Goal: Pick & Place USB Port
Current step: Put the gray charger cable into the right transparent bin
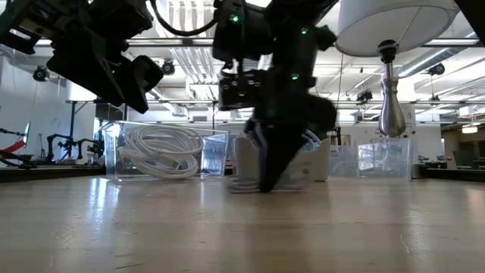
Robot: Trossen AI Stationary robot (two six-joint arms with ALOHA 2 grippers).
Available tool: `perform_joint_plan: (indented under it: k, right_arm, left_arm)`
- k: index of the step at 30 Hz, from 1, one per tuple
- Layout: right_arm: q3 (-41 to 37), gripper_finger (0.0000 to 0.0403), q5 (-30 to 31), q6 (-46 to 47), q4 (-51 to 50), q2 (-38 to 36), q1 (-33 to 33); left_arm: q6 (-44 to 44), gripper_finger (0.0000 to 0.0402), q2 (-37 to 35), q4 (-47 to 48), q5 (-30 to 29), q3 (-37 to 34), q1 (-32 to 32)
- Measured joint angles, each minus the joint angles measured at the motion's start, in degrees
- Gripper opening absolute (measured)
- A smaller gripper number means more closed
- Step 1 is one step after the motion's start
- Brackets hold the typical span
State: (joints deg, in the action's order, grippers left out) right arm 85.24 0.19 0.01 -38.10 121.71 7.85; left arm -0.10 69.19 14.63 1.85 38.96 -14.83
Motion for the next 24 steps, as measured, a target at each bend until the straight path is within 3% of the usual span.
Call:
perform_joint_plan:
  k: [6, 16, 22, 24]
  right_arm:
    - [-0.7, 0.0025, 0.8, 3.4, -9.0, -5.9, 0.2]
    - [-11.6, 0.0027, 19.9, 10.7, -12.9, -25.3, -1.5]
    - [-22.6, 0.0028, 29.5, 16.2, -12.6, -38.6, -7.4]
    - [-26.3, 0.0028, 30.1, 16.8, -12.5, -42.5, -10.6]
  left_arm:
    - [-0.1, 0.0181, 0.0, -0.1, 0.0, -0.6, 0.0]
    - [-0.1, 0.0181, 0.0, -1.7, -0.5, -1.2, 0.0]
    - [0.3, 0.0181, 0.0, -3.9, -0.5, -1.2, 0.1]
    - [0.4, 0.0181, 0.0, -4.1, -0.5, -1.2, 0.1]
